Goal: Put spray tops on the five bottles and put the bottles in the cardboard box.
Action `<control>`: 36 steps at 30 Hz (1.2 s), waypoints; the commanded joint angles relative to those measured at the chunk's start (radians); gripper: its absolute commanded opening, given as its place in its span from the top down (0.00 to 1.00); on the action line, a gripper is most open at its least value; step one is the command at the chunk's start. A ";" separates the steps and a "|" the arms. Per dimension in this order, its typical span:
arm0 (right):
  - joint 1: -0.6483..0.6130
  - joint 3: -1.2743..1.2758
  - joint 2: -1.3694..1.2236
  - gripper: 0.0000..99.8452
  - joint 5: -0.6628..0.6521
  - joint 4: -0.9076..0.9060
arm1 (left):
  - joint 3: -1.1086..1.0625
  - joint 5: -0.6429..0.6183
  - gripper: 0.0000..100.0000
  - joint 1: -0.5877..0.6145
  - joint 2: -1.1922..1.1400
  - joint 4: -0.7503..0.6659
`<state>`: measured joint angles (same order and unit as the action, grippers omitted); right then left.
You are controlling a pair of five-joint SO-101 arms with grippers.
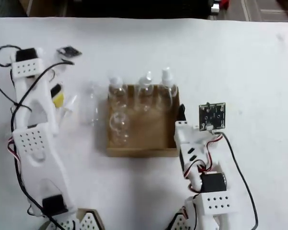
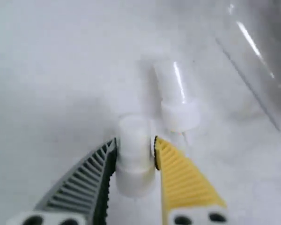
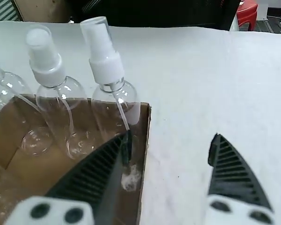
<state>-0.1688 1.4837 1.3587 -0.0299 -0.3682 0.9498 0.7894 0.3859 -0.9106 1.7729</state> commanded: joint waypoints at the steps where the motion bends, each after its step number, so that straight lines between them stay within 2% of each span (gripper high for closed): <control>1: -0.005 -0.006 0.012 0.76 -0.012 0.022 | 0.110 -0.097 0.98 0.038 0.114 0.015; 8: -0.005 -0.006 0.012 0.76 -0.012 0.022 | -0.046 -0.152 0.98 0.053 0.415 0.017; 19: -0.010 -0.006 0.012 0.76 -0.012 0.022 | -0.431 -0.160 0.98 -0.041 1.095 -0.026; 28: -0.013 -0.006 0.012 0.76 -0.012 0.022 | -0.770 -0.554 0.98 -0.082 1.498 -0.222; 32: -0.013 -0.006 0.012 0.76 -0.012 0.022 | -0.902 -0.640 0.98 -0.193 1.721 -0.285; 36: -0.013 -0.006 0.012 0.76 -0.012 0.024 | -1.066 -0.655 0.98 -0.291 1.962 -0.410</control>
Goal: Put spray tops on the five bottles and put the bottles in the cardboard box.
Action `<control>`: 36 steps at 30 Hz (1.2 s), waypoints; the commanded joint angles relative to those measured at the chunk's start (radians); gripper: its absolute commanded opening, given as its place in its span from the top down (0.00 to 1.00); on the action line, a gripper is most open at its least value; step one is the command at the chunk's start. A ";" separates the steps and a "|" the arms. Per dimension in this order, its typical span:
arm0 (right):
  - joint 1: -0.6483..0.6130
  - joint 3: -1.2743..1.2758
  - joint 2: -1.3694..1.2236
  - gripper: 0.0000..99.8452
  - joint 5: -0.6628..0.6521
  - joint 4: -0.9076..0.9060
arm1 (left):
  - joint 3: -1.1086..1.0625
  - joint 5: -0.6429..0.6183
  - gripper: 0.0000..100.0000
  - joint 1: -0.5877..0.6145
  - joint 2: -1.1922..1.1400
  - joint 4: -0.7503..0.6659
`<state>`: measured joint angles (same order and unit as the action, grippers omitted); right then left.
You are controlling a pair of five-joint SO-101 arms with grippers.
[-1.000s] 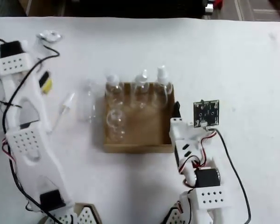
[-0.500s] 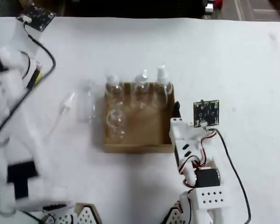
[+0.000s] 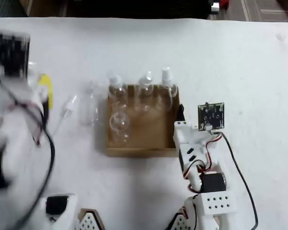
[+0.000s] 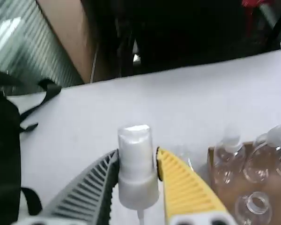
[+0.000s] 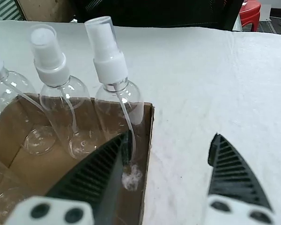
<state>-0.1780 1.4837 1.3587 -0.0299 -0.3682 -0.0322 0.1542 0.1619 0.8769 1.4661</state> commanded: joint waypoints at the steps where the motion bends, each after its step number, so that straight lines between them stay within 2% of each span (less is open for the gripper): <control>1: -0.004 -0.006 0.012 0.76 -0.012 0.024 | -0.138 -0.020 0.98 -0.077 0.226 -0.143; 7: -0.005 -0.025 0.012 0.76 -0.003 0.021 | -0.480 -0.037 0.98 -0.090 0.447 -0.358; 10: -0.005 -0.098 0.012 0.76 -0.003 -0.047 | -0.612 -0.120 0.98 -0.102 0.526 -0.437; 16: -0.005 -0.374 0.012 0.76 -0.011 -0.321 | -0.783 -0.127 0.98 -0.321 0.685 -0.554; 21: -0.018 -0.626 0.013 0.76 -0.009 -0.499 | -0.947 0.032 0.98 -0.466 0.779 -0.690; 25: -0.177 -0.799 0.013 0.76 -0.023 -0.627 | -1.054 0.052 0.98 -0.513 0.834 -0.741; 30: -0.495 -0.925 0.004 0.76 -0.224 -0.736 | -1.145 0.058 0.98 -0.530 0.903 -0.793; 32: -0.596 -0.928 0.002 0.76 -0.261 -0.748 | -1.166 0.058 0.98 -0.539 0.937 -0.796; 36: -0.664 -0.933 0.002 0.78 -0.218 -0.745 | -1.172 0.060 0.98 -0.555 0.952 -0.787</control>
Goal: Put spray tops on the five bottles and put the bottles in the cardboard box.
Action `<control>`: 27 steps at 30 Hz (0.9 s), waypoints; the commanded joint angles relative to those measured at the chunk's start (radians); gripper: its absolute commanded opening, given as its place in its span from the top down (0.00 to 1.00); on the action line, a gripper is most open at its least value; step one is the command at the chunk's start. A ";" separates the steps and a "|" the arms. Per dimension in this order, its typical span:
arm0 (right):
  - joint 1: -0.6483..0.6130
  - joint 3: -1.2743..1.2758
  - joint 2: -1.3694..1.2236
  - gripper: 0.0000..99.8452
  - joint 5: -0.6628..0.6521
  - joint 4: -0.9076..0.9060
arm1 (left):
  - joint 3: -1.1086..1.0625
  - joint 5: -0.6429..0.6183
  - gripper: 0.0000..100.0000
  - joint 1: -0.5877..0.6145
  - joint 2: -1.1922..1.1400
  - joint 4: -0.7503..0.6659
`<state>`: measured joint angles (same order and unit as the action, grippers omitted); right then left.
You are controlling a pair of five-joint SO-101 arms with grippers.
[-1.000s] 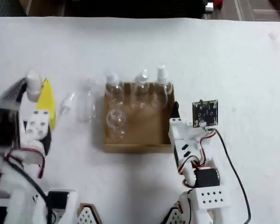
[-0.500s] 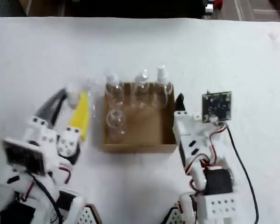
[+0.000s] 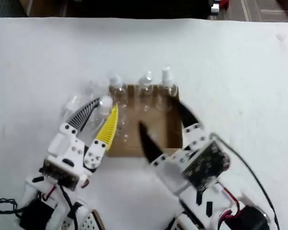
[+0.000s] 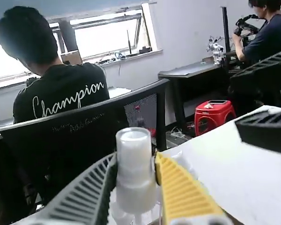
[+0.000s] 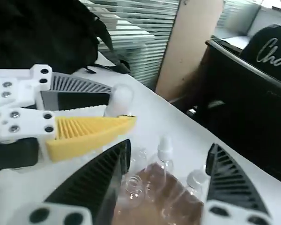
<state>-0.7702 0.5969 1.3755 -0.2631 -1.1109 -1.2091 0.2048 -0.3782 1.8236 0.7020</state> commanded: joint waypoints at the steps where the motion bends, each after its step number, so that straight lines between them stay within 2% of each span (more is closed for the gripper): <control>1: -0.077 -0.046 -0.015 0.79 0.029 0.004 | 0.003 0.009 0.98 -0.016 0.005 -0.023; 5: -0.114 -0.025 -0.030 0.84 0.034 0.065 | 0.002 0.009 0.98 -0.016 0.005 -0.020; 11: -0.117 -0.043 -0.237 0.79 0.032 0.170 | -0.034 0.011 0.98 -0.053 0.005 -0.021; 16: -0.119 -0.166 -0.389 0.79 0.037 0.130 | -0.049 0.012 0.98 -0.054 0.005 -0.025; 23: -0.091 -0.172 -0.426 0.79 0.038 0.159 | -0.046 0.012 0.98 -0.054 0.005 -0.026; 27: -0.085 -0.160 -0.424 0.88 0.040 0.166 | -0.048 0.012 0.98 -0.054 0.005 -0.029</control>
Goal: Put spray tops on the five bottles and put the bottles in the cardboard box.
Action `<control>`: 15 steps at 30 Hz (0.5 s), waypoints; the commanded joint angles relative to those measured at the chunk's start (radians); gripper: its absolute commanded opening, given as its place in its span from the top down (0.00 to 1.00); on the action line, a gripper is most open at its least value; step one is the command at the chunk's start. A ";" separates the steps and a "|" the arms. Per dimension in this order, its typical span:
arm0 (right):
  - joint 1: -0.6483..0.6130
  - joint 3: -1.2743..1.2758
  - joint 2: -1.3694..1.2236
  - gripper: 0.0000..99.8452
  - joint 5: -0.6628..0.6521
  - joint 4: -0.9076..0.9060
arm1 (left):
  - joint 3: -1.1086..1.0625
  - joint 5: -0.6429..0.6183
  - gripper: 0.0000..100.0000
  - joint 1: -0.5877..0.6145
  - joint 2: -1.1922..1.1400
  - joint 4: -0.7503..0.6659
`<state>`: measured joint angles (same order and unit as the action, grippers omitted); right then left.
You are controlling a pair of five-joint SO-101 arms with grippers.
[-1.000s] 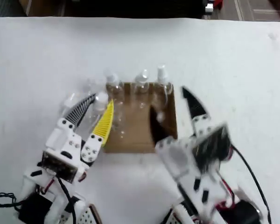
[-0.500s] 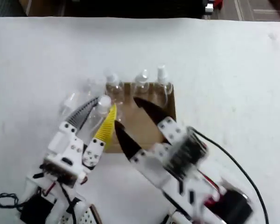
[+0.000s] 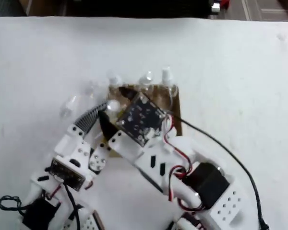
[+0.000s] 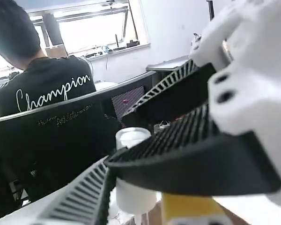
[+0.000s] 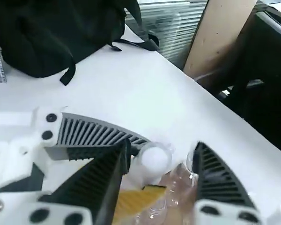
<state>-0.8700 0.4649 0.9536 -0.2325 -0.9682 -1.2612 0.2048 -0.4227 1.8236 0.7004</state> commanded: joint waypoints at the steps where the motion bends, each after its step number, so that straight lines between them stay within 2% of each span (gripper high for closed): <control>1: 0.016 -0.026 -0.002 0.91 0.008 0.019 | 0.003 0.012 0.98 -0.010 0.005 -0.028; 3: 0.018 -0.026 -0.002 0.94 0.008 0.016 | 0.003 0.012 0.98 -0.010 0.005 -0.028; 10: 0.019 0.021 0.005 0.94 0.008 0.024 | 0.006 0.012 0.98 -0.010 0.005 -0.021; 13: 0.019 0.035 0.007 0.99 0.008 0.024 | 0.006 0.012 0.98 -0.010 0.005 -0.025; 15: 0.019 0.034 0.007 0.98 0.008 0.024 | 0.009 0.011 0.97 -0.010 0.005 -0.028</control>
<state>-0.8562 0.5017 0.9720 -0.2325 -0.9513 -1.2628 0.2048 -0.4273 1.8220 0.7004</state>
